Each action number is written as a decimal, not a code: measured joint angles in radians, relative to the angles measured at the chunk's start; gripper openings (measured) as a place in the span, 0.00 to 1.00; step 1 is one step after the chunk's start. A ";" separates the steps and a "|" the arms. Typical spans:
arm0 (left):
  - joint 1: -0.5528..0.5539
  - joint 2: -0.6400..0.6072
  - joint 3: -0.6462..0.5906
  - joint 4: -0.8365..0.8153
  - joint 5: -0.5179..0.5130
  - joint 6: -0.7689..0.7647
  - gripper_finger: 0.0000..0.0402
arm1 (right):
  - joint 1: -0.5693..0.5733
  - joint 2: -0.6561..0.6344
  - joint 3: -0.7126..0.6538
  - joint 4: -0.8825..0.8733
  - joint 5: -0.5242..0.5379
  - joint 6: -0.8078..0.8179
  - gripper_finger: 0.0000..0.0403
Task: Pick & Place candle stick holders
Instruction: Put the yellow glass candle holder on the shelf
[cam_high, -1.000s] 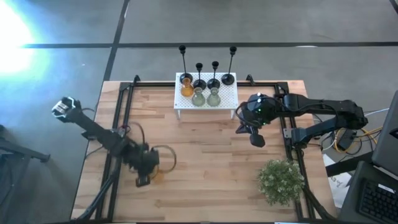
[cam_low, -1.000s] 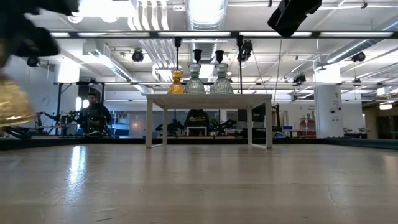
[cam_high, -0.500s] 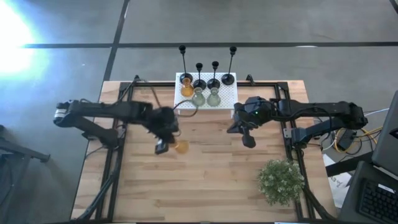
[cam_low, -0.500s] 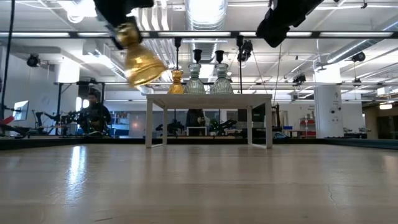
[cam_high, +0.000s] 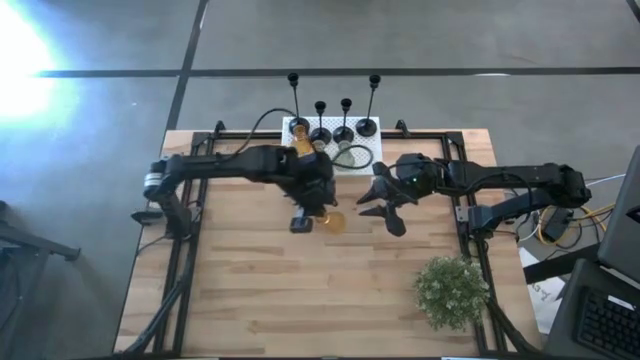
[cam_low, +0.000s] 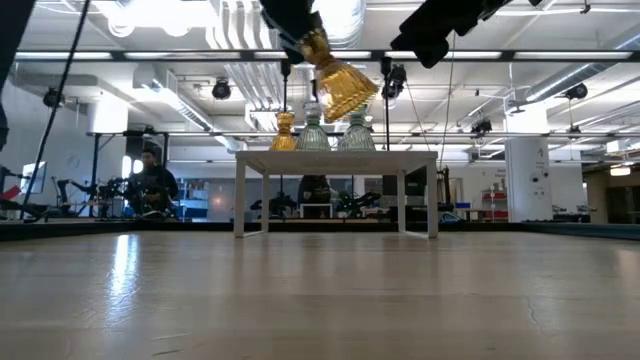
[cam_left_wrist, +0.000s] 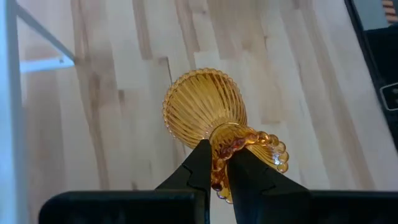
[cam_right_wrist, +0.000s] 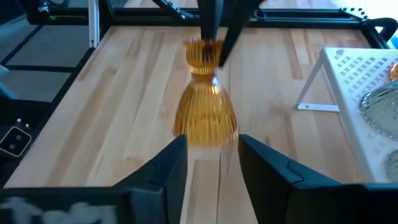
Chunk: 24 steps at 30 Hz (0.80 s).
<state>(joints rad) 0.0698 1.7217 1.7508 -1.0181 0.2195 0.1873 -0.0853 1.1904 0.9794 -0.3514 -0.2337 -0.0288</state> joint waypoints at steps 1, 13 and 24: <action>0.002 0.023 0.033 -0.013 0.000 0.015 0.08 | 0.000 0.000 0.004 0.000 0.000 0.000 0.35; 0.042 0.168 0.297 -0.093 0.034 0.073 0.08 | 0.000 0.054 0.010 0.055 -0.001 0.075 0.48; 0.042 0.163 0.296 -0.108 0.035 0.069 0.08 | 0.000 0.250 0.129 0.052 -0.005 0.071 0.61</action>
<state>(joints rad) 0.1116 1.8843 2.0472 -1.1259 0.2542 0.2562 -0.0849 1.4399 1.1086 -0.2997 -0.2382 0.0418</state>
